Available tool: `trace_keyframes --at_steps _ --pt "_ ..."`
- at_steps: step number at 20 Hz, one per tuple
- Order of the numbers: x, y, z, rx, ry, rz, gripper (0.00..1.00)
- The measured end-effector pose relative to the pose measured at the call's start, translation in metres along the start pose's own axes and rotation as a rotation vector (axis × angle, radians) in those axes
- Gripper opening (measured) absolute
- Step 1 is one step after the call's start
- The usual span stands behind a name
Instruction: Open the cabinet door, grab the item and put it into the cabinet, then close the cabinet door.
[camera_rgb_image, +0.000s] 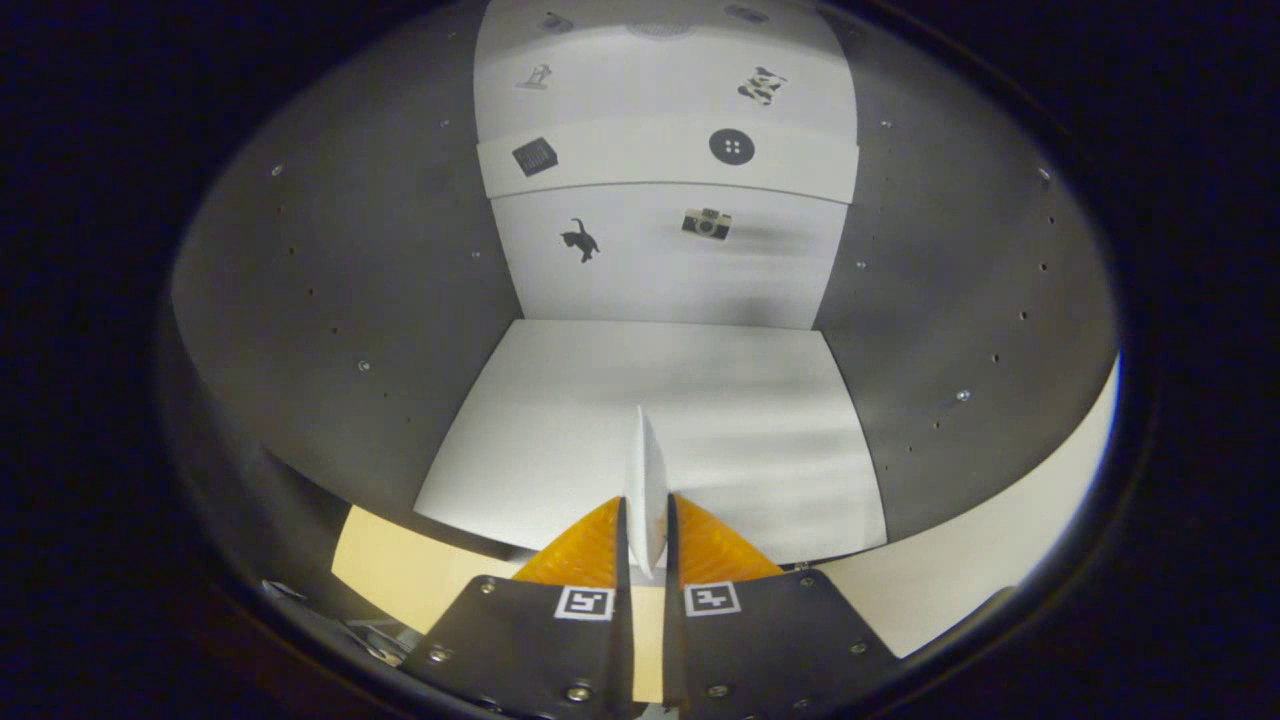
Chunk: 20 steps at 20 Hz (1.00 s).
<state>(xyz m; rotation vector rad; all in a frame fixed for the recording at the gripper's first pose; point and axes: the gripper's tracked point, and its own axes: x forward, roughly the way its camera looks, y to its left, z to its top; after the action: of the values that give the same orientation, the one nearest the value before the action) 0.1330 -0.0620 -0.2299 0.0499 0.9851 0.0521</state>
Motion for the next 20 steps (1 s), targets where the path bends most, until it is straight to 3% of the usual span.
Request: trace_keyframes --at_steps 5,6,8,15,20 --pt "0.002 0.001 0.006 0.014 0.001 -0.001 0.14" --pt "0.004 -0.001 0.007 0.018 -0.007 -0.01 0.23" --pt "0.004 -0.001 0.009 0.023 -0.017 -0.016 0.25" --pt "-0.003 -0.003 0.01 0.0 -0.053 -0.031 0.25" --pt "-0.031 -0.003 0.016 -0.026 -0.165 -0.049 0.28"
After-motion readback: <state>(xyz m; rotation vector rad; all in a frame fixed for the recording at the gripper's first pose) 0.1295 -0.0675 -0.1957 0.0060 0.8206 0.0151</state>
